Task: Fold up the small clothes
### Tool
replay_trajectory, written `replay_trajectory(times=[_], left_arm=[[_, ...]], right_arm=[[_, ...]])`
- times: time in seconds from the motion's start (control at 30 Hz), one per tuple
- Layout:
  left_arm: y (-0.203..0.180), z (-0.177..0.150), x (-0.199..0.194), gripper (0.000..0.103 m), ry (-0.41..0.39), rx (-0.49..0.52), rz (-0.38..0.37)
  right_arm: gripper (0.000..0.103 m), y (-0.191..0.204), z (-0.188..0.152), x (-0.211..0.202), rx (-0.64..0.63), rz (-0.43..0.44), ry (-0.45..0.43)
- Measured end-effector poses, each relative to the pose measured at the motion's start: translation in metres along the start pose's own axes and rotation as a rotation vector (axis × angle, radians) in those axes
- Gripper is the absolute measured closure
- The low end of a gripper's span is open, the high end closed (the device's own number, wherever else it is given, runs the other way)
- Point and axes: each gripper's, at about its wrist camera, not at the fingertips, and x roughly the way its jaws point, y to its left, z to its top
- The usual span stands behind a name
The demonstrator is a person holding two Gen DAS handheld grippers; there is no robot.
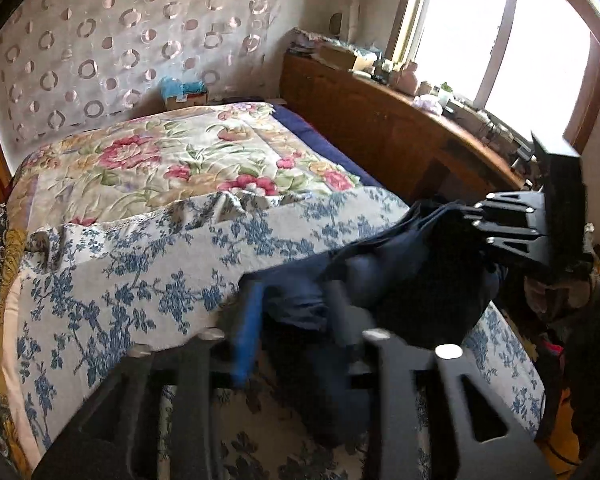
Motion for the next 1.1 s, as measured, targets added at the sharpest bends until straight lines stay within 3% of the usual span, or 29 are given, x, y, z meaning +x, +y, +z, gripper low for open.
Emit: replay_trajectory(times=[0.03, 0.1, 0.23, 0.33, 0.4, 0.6, 0.77, 0.9, 1.07, 1.1], left_arm=[[0.003, 0.002, 0.0, 0.055, -0.001, -0.001, -0.011], [0.005, 0.002, 0.002, 0.038, 0.013, 0.01, -0.006], [0.007, -0.001, 0.009, 0.037, 0.034, 0.046, 0.006], [0.01, -0.006, 0.019, 0.037, 0.059, 0.046, 0.014], [0.01, -0.009, 0.024, 0.037, 0.075, 0.042, 0.01], [0.007, -0.015, 0.035, 0.037, 0.095, 0.054, 0.008], [0.009, -0.014, 0.041, 0.037, 0.103, 0.051, 0.014], [0.016, -0.011, 0.051, 0.037, 0.111, 0.033, 0.025], [0.022, -0.006, 0.069, 0.037, 0.144, 0.023, 0.019], [0.024, -0.005, 0.072, 0.037, 0.152, 0.016, 0.016]], right_arm=[[0.097, -0.003, 0.003, 0.004, 0.012, 0.011, 0.006], [0.097, -0.008, 0.012, -0.001, 0.027, 0.038, 0.021], [0.096, -0.016, 0.027, 0.006, 0.025, 0.027, 0.028], [0.084, -0.022, 0.039, 0.007, 0.032, -0.015, 0.025], [0.068, -0.025, 0.048, 0.007, 0.047, -0.046, 0.008], [0.066, -0.042, 0.059, -0.014, 0.136, -0.219, -0.059], [0.066, -0.033, 0.039, -0.036, 0.157, -0.19, -0.07], [0.051, -0.025, 0.01, -0.041, 0.2, -0.13, -0.035], [0.05, -0.02, -0.023, -0.043, 0.263, -0.101, 0.011], [0.045, -0.024, -0.026, -0.043, 0.274, -0.102, 0.008]])
